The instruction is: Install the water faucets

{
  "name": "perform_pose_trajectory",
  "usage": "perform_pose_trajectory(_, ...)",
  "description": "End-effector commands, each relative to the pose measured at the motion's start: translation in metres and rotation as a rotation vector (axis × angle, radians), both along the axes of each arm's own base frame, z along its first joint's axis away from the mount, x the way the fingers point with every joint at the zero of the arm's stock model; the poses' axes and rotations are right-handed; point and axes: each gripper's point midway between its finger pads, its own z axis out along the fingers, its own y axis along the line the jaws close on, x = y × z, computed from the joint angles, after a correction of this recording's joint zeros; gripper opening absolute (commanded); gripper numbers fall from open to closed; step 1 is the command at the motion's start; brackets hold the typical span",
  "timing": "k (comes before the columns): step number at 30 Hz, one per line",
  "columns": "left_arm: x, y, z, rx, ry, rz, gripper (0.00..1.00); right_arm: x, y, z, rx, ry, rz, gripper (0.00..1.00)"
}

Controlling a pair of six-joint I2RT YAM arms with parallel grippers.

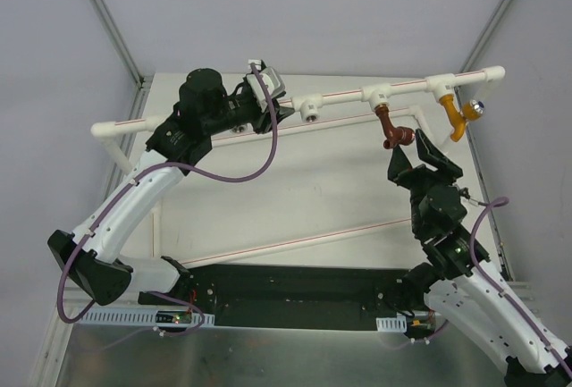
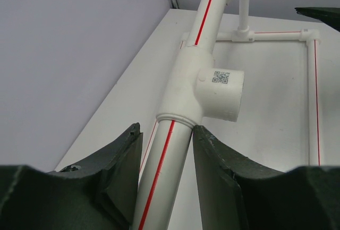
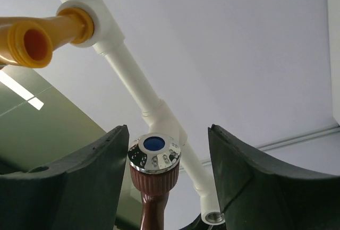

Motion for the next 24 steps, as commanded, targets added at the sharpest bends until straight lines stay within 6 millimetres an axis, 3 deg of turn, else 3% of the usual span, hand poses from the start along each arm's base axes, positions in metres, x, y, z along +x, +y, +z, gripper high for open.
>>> perform_pose_trajectory(1, -0.060, 0.036, -0.157, 0.314, 0.626, 0.056, 0.00, -0.002, -0.011, 0.000, 0.015, -0.004, -0.051, 0.68)
perform_pose_trajectory(6, -0.060, 0.037, -0.155, 0.312, 0.622, 0.057, 0.00, -0.007, -0.018, -0.002, -0.034, 0.006, -0.072, 0.69)
perform_pose_trajectory(13, -0.060, 0.038, -0.155, 0.313, 0.619, 0.059, 0.00, -0.031, -0.045, -0.011, -0.212, 0.044, -0.136, 0.70)
perform_pose_trajectory(20, -0.060, 0.037, -0.156, 0.313, 0.624, 0.056, 0.00, -0.055, -0.049, -0.011, -0.669, 0.076, -0.068, 0.69)
perform_pose_trajectory(24, -0.060, 0.037, -0.156, 0.314, 0.623, 0.060, 0.00, -0.064, -0.039, -0.006, -1.001, 0.067, 0.032, 0.69)
